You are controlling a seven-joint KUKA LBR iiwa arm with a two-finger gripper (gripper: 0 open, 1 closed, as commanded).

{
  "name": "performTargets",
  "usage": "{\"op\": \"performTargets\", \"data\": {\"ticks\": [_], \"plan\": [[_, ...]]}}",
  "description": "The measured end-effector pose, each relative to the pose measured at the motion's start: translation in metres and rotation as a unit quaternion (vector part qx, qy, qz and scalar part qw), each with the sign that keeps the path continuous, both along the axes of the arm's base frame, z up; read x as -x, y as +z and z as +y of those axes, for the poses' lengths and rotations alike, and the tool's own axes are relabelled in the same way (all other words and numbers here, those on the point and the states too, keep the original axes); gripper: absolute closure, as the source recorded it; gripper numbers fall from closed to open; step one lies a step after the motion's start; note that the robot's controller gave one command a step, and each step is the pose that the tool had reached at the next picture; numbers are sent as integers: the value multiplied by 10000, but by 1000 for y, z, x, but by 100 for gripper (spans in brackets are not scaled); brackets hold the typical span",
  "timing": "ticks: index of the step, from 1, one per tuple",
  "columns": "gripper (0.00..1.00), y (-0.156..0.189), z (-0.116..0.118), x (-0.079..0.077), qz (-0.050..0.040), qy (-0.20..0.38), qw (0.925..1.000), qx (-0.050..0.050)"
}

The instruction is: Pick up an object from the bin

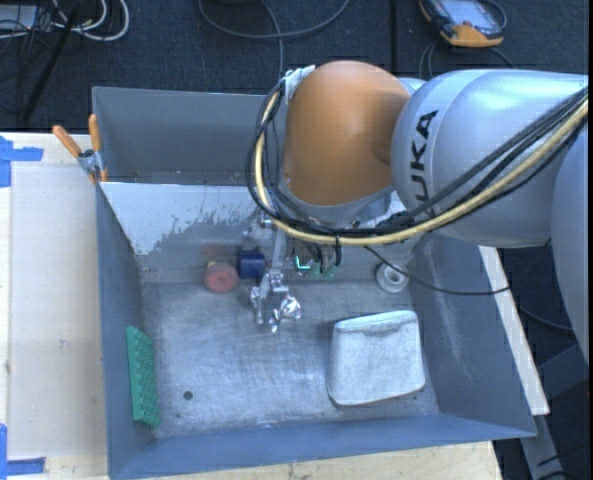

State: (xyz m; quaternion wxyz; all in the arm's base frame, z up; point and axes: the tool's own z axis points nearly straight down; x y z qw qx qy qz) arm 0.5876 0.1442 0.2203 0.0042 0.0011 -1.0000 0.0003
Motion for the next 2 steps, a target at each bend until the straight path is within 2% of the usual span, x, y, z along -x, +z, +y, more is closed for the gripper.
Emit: {"op": "performTargets", "data": {"ticks": [1, 2], "plan": [[0, -110, -46, -15, -5, -501, 9987, 12], [100, -105, -45, -17, -34, -518, 9987, -2]]}}
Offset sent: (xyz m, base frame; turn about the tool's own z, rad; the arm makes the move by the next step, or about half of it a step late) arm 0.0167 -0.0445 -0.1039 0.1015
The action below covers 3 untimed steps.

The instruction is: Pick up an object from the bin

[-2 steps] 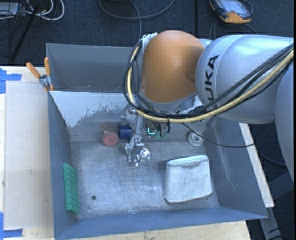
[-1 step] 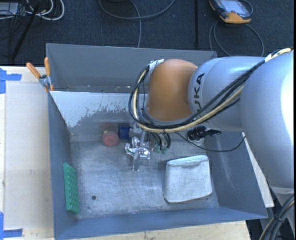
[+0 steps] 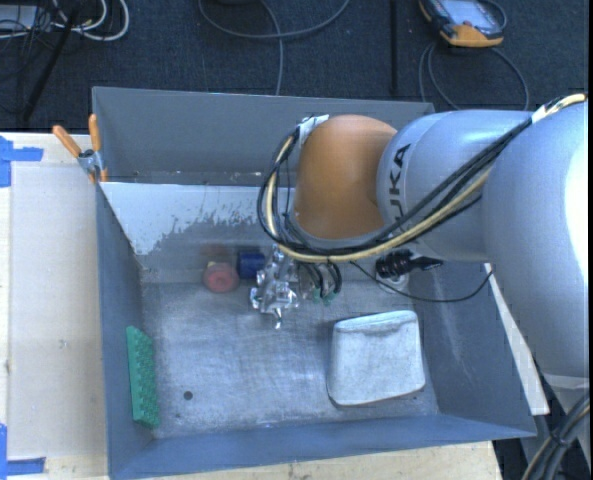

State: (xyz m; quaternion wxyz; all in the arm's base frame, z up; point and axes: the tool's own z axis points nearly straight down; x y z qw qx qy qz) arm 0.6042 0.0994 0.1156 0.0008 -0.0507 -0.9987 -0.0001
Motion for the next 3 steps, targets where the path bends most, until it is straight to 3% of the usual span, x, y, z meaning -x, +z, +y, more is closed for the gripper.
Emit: {"op": "performTargets", "data": {"ticks": [1, 2, 3], "plan": [[100, 52, 0, 3, -28, -351, 9994, -4], [100, 71, 1, 4, -19, -344, 9994, -3], [100, 130, 4, 9, -38, -262, 9996, -6]]}}
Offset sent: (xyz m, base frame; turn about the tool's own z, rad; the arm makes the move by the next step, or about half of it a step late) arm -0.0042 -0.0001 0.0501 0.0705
